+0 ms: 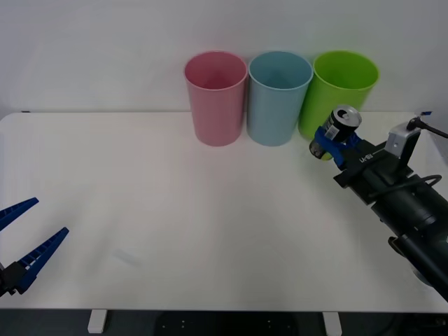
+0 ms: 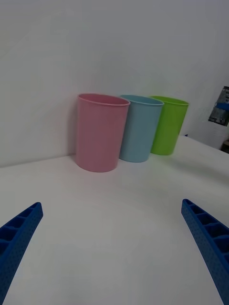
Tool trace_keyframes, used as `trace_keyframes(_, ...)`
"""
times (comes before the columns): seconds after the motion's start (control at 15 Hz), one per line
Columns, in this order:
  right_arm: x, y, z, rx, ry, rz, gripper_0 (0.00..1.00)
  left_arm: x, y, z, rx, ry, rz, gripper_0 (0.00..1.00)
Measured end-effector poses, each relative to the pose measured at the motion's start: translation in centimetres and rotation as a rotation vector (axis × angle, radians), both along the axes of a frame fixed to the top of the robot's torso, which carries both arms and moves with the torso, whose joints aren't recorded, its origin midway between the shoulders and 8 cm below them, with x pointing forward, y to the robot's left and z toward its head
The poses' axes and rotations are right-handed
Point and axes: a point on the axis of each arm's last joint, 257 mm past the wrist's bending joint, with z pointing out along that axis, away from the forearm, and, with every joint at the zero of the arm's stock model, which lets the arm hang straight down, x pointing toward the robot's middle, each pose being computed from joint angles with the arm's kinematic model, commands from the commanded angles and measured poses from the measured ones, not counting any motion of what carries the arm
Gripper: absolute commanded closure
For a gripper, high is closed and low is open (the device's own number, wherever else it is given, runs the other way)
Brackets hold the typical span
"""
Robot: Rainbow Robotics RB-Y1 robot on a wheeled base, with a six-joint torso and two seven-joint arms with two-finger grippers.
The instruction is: Grasp the object on the table and drop it into the matching bin: aluminum can to the light blue bin, PET bottle to the pink bin.
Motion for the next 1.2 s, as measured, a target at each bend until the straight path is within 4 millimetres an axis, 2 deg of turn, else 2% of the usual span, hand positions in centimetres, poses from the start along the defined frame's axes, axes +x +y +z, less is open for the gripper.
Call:
trace_keyframes(0.33,2.0,0.3,4.6,0.037,-0.009,0.037,1.0,0.0,0.0,0.0,0.0,0.0,0.0,0.0)
trace_keyframes(0.6,3.7,0.8,7.0,0.065,-0.011,0.045,1.0,0.0,0.0,0.0,0.0,0.0,0.0,0.0)
trace_keyframes(1.0,9.2,1.9,9.0,0.038,-0.01,0.042,1.0,0.0,0.0,0.0,0.0,0.0,0.0,0.0)
trace_keyframes(1.2,12.4,2.6,9.3,0.028,0.014,0.035,1.0,0.0,0.0,0.0,0.0,0.0,0.0,0.0)
